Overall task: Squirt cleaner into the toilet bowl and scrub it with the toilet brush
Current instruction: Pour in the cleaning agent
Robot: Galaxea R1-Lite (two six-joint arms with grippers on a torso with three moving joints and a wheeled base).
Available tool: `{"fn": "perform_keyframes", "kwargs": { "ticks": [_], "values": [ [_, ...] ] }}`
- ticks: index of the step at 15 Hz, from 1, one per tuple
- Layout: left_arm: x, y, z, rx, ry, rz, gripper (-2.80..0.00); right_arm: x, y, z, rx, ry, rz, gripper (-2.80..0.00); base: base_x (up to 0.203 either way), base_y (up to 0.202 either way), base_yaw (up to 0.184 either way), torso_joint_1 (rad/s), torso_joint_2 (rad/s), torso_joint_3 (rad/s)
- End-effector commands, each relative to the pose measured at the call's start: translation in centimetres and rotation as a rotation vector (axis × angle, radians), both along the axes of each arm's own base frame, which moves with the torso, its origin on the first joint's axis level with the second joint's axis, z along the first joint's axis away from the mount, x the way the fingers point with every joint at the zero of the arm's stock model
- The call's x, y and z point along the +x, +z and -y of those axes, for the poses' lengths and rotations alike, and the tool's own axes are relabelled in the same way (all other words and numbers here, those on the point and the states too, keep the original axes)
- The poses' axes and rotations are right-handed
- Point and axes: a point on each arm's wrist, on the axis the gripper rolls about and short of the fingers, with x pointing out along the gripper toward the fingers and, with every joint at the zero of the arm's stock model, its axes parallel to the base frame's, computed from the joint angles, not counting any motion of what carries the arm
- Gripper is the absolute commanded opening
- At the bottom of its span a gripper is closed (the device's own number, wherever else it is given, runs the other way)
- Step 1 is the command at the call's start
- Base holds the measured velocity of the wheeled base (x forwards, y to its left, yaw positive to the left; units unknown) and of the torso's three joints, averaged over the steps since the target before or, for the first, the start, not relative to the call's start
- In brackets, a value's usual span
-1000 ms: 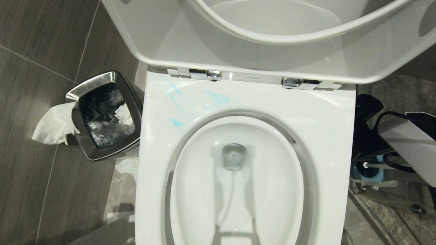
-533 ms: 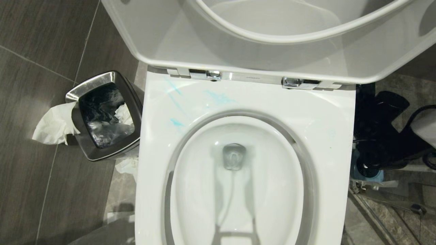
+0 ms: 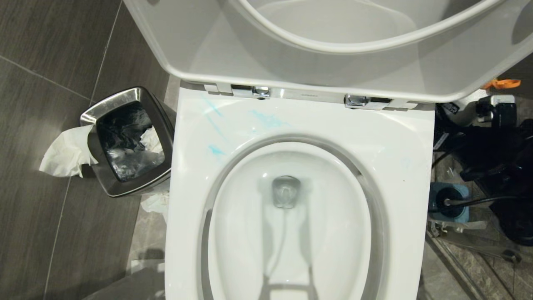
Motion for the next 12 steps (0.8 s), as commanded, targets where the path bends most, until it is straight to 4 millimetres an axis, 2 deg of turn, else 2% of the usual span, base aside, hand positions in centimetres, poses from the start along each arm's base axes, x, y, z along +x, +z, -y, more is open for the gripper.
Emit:
{"fn": "perform_keyframes", "kwargs": {
  "ticks": [1,4,6,9,12],
  "values": [
    [0.0,0.0,0.0,0.001,0.0,-0.003,-2.8,-3.9,1.8,1.7,0.0,-0.064,0.05,-2.8,0.0,0.0,0.0,0.0,0.0,0.0],
    [0.0,-0.1,0.0,0.0,0.0,-0.003,-2.8,-7.4,1.7,3.5,0.027,-0.073,0.026,-2.8,0.0,0.0,0.0,0.0,0.0,0.0],
    [0.0,0.0,0.0,0.001,0.0,-0.002,-2.8,-9.2,1.9,3.8,0.032,-0.035,0.008,-2.8,0.0,0.0,0.0,0.0,0.0,0.0],
    [0.0,0.0,0.0,0.0,0.0,-0.003,-2.8,-11.8,2.9,3.2,0.028,0.014,-0.051,-2.8,0.0,0.0,0.0,0.0,0.0,0.0],
    [0.0,-0.1,0.0,0.0,0.0,-0.003,-2.8,-13.9,4.1,1.7,-0.021,0.086,-0.078,-2.8,0.0,0.0,0.0,0.0,0.0,0.0]
  ]
}}
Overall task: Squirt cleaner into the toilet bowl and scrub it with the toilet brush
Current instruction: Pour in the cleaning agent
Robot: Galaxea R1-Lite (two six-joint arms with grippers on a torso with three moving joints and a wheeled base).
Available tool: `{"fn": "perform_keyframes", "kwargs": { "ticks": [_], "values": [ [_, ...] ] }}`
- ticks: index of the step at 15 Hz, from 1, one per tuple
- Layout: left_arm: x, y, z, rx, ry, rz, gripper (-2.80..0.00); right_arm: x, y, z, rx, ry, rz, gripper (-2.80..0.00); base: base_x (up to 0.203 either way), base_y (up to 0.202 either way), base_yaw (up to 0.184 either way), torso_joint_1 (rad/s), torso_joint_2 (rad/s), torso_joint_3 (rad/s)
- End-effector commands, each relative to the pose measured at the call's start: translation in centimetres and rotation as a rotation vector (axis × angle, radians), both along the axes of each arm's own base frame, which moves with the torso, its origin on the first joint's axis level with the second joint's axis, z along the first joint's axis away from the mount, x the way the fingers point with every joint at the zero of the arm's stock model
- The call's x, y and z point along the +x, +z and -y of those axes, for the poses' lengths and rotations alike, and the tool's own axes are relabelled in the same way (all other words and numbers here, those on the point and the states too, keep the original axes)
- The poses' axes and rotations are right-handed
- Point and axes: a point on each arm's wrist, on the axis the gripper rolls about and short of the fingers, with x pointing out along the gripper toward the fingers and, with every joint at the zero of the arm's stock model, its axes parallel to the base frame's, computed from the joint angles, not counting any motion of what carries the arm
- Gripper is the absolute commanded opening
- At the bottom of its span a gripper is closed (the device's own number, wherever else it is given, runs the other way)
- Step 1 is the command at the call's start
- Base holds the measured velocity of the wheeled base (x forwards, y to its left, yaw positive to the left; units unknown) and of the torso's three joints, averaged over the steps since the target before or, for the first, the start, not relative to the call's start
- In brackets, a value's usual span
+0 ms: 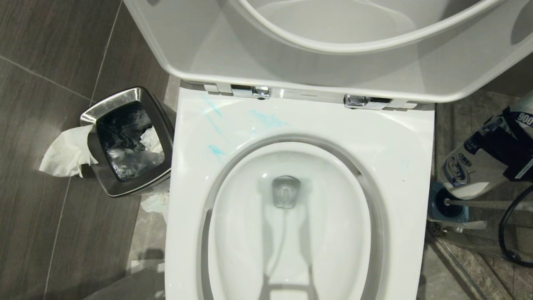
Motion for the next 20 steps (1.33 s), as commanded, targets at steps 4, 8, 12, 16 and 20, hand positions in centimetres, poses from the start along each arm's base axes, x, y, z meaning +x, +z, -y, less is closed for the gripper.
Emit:
{"fn": "perform_keyframes", "kwargs": {
  "ticks": [4,8,12,16,20],
  "values": [
    [0.0,0.0,0.0,0.0,0.0,-0.003,-2.8,-3.7,5.2,-1.5,-0.105,0.03,0.207,-2.8,0.0,0.0,0.0,0.0,0.0,0.0],
    [0.0,0.0,0.0,0.001,0.001,-0.003,-2.8,-5.6,6.7,-1.8,-0.113,0.018,0.254,-2.8,0.0,0.0,0.0,0.0,0.0,0.0],
    [0.0,-0.1,0.0,0.001,0.001,-0.005,-2.8,-7.7,6.7,-2.2,-0.116,0.028,0.251,-2.8,0.0,0.0,0.0,0.0,0.0,0.0],
    [0.0,-0.1,0.0,-0.003,0.006,-0.005,-2.8,-10.0,5.6,-2.6,-0.117,0.037,0.245,-2.8,0.0,0.0,0.0,0.002,0.0,0.058],
    [0.0,-0.1,0.0,-0.009,0.007,-0.002,-2.8,-12.3,4.6,-3.0,-0.115,0.055,0.215,-2.8,0.0,0.0,0.0,0.0,0.0,0.185]
  ]
}}
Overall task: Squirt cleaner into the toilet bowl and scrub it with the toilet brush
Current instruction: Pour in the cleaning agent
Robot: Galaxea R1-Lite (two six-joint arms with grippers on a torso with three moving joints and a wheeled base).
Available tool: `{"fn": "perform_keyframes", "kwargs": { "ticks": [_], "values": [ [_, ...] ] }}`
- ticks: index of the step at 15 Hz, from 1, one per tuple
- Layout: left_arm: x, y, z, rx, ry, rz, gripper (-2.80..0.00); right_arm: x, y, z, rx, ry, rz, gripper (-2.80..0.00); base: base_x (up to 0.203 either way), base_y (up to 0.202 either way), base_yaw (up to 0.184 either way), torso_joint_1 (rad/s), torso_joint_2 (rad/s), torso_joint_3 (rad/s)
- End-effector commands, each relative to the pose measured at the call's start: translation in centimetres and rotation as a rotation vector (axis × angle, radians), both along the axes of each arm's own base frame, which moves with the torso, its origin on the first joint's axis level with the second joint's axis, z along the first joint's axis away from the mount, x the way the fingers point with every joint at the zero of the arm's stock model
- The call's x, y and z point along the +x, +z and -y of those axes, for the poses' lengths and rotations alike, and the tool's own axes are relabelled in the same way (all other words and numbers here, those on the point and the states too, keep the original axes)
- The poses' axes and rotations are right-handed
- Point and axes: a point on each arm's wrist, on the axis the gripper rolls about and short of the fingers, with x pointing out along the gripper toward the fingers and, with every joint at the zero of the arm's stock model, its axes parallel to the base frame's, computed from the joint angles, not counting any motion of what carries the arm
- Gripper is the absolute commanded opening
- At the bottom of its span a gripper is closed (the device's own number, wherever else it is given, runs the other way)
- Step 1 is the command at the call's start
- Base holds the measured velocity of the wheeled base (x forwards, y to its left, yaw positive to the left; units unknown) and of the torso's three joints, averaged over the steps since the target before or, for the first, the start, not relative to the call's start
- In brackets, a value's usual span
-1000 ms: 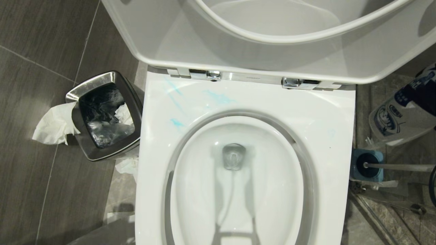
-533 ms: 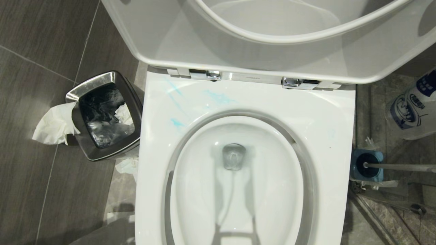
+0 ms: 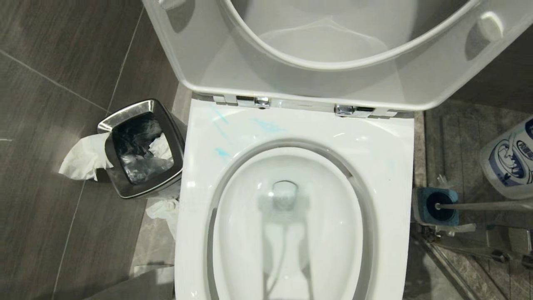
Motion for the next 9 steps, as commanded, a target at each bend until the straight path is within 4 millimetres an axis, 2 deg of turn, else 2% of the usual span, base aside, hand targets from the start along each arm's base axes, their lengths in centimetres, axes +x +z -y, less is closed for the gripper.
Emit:
{"fn": "perform_keyframes", "kwargs": {
  "ticks": [1,4,9],
  "values": [
    [0.0,-0.1,0.0,0.0,0.0,-0.002,-2.8,-2.1,-0.1,-0.4,-0.001,0.001,0.009,-2.8,0.0,0.0,0.0,0.001,0.0,0.207],
    [0.0,-0.1,0.0,-0.002,0.0,-0.002,-2.8,-3.1,-0.7,-0.5,0.007,0.003,-0.035,-2.8,0.0,0.0,0.0,0.004,0.0,0.206],
    [0.0,-0.1,0.0,-0.002,0.0,-0.002,-2.8,-3.2,-0.3,-0.5,0.006,-0.001,-0.027,-2.8,0.0,0.0,0.0,0.002,0.0,0.206]
  ]
}}
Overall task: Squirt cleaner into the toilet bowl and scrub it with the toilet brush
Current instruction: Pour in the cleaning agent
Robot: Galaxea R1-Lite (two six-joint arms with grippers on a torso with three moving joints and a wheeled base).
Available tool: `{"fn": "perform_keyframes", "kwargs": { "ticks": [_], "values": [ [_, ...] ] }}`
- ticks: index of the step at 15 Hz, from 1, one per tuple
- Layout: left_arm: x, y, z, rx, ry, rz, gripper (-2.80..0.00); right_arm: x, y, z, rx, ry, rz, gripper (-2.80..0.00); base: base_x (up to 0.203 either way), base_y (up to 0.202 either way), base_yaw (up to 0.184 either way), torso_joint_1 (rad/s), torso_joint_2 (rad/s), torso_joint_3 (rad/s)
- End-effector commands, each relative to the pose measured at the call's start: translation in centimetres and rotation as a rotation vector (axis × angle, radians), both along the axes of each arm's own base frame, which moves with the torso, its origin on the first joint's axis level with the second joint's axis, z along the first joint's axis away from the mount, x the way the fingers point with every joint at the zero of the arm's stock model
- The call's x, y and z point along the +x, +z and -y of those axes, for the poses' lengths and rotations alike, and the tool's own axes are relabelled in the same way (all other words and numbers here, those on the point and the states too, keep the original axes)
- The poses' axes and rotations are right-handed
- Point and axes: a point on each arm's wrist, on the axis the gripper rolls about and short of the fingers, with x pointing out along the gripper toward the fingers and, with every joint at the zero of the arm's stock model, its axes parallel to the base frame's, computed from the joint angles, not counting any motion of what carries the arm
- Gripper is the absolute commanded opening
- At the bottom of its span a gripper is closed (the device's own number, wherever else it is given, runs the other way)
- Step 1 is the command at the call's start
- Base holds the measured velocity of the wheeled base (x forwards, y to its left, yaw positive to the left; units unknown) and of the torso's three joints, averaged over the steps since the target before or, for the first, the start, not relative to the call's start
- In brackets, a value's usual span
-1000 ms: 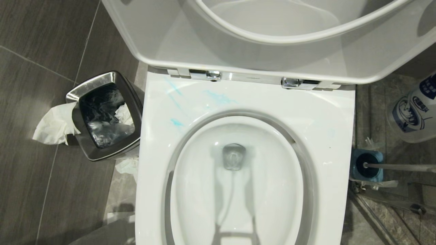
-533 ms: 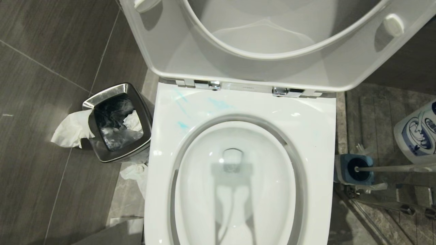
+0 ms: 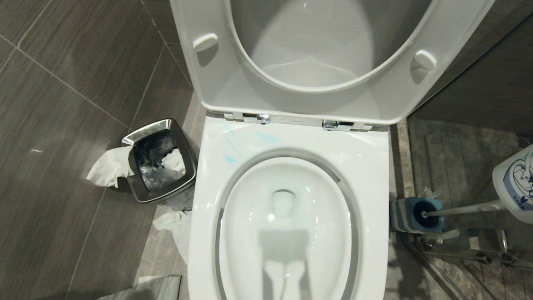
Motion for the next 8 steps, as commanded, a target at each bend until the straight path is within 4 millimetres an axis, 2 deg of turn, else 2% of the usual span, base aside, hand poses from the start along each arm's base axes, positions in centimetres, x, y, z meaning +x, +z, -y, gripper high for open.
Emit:
{"fn": "perform_keyframes", "kwargs": {
  "ticks": [1,8],
  "values": [
    [0.03,-0.05,0.0,-0.002,0.0,-0.003,-2.8,-0.01,0.15,0.0,-0.003,-0.002,0.003,-2.8,0.0,0.0,0.0,-0.002,0.01,0.212],
    [0.01,-0.06,0.0,-0.002,-0.002,-0.003,-2.8,0.08,0.79,0.03,0.004,-0.009,-0.03,-2.8,0.0,0.0,0.0,0.003,0.0,0.202]
  ]
}}
